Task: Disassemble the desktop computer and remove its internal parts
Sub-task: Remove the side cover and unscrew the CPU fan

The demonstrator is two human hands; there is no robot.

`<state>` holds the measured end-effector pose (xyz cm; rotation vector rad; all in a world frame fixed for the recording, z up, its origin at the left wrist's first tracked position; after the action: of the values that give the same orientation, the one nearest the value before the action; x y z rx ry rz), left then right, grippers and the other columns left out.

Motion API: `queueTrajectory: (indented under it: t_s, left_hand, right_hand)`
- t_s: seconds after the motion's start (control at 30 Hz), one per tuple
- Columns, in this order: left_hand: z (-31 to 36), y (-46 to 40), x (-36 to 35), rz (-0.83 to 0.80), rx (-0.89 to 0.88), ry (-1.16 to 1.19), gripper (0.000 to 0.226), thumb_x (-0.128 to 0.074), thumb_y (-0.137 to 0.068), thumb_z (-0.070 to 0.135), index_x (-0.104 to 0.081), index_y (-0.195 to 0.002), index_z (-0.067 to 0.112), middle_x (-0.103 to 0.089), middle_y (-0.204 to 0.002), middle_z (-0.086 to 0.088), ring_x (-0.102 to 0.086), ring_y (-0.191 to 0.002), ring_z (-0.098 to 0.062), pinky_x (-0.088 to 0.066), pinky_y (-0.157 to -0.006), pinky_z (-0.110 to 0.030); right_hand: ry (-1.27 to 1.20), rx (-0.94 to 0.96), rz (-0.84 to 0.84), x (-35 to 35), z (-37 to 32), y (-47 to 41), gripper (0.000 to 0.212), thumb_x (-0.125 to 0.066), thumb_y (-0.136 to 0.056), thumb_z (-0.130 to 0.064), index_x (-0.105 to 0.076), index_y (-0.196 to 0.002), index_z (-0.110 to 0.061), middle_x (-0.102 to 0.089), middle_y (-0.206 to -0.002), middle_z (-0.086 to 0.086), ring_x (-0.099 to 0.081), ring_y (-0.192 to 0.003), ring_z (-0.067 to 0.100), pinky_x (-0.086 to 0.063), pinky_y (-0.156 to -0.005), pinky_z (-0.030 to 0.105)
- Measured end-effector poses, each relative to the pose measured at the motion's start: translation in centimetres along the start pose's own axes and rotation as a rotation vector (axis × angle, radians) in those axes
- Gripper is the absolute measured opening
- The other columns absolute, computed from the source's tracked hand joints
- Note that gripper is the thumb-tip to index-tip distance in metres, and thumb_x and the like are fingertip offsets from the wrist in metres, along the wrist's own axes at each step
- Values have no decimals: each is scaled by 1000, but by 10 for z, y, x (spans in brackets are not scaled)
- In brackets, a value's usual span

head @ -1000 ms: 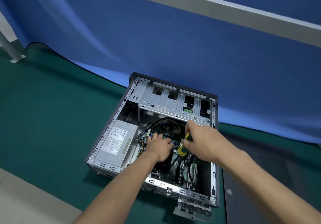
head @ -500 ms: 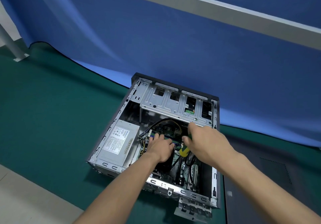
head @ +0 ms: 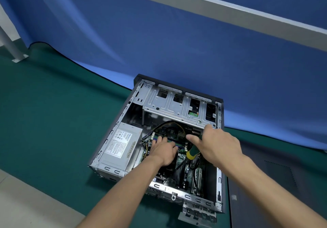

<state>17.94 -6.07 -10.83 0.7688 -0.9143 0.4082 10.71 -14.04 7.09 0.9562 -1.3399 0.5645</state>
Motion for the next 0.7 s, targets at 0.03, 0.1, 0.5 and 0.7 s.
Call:
queueTrajectory:
  t_s: [0.03,0.1,0.5,0.7]
  left_hand:
    - [0,0,0,0,0,-1,41,-25,-100,41,-54,-120,19,-47,-125,-12,-32,-117,-28,-24,-101,-43]
    - [0,1,0,-1,3,-3,41,-25,-100,41,-54,-120,19,-46,-125,-12,-32,-117,-28,-24,-101,-42]
    - [-1,-1,-1,-4,1,3,41,-26,-100,41,-53,-123,21,-46,-126,-13,-31,-118,-29,-24,-102,-44]
    - [-2,-3,-3,-6,6,21,40,-26,-100,41,-55,-117,20,-45,-126,-13,-31,-118,-29,-23,-102,-45]
  right_hand:
    - [7,-6,-1,0,1,-1,44,-37,-94,-57,-39,-95,-14,-48,-78,0,-46,-74,25,-33,-61,33]
    - [-66,59,-50,-5,-3,-1,30,-44,-95,-47,-40,-98,-17,-54,-79,-1,-48,-73,24,-34,-60,32]
    - [-101,109,-91,-5,-18,8,30,-48,-92,-45,-39,-102,-18,-56,-79,-2,-55,-79,25,-34,-58,32]
    - [-131,192,-130,-6,-23,15,17,-46,-94,-35,-39,-96,-20,-53,-86,2,-50,-76,24,-32,-60,32]
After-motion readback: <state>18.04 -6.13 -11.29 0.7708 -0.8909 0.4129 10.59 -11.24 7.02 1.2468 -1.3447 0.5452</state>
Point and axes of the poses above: each hand's wrist, its own y-axis away from the middle knuckle, its own x-axis out of the back of the hand, z = x × y, the point moved 9 cm from there along -y, towards the middle knuckle
